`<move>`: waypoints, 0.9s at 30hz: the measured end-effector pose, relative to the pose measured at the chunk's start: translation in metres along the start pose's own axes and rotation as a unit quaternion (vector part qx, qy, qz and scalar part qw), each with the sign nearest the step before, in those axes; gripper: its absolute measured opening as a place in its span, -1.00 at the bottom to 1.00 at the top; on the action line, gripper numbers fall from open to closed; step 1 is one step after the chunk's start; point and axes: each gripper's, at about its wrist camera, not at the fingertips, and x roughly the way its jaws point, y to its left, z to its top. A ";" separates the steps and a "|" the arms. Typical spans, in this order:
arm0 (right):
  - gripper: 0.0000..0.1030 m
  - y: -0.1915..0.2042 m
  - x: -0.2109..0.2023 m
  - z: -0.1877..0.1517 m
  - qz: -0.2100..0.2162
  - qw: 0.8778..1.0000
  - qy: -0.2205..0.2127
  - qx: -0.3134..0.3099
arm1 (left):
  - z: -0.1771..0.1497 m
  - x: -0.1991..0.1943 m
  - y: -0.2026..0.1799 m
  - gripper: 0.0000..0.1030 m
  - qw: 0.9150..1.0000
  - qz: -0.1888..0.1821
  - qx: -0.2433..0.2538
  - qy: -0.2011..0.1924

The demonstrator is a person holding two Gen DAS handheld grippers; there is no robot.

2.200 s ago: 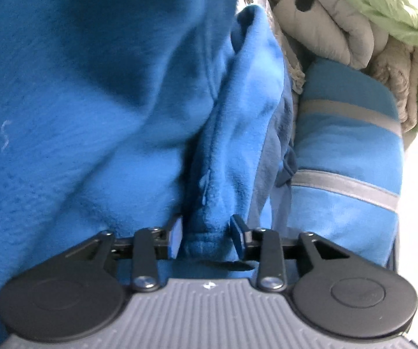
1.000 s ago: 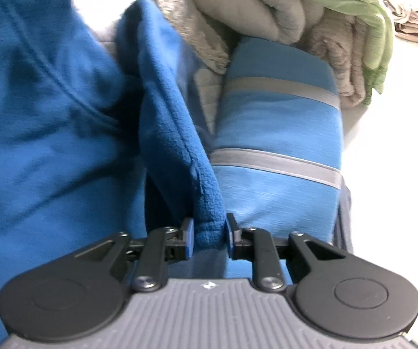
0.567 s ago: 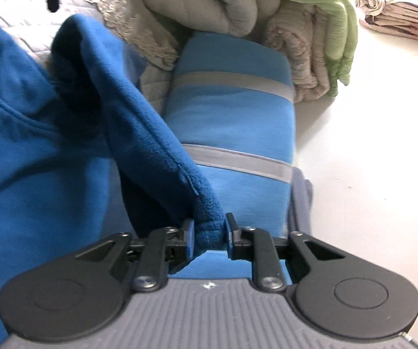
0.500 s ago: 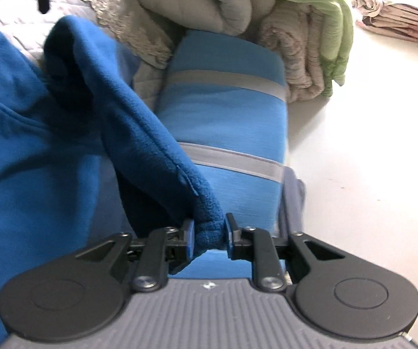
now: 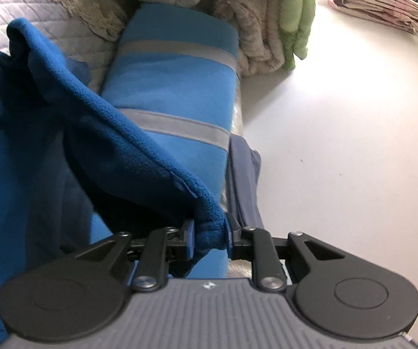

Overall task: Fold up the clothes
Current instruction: 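Lift the sleeve cuff up with the right tool and swing it over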

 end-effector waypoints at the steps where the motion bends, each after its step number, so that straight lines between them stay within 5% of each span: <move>1: -0.60 -0.002 0.001 -0.004 -0.003 1.000 0.004 -0.001 | 0.001 0.000 0.000 0.51 1.000 -0.002 0.000 -0.001; 14: -0.60 -0.029 0.023 -0.051 -0.038 0.997 0.059 0.019 | 0.007 0.012 -0.016 0.50 0.999 -0.028 0.023 -0.002; 27: -0.60 -0.046 0.043 -0.074 -0.070 0.994 0.081 0.029 | 0.008 0.040 -0.051 0.49 0.987 -0.017 0.157 -0.013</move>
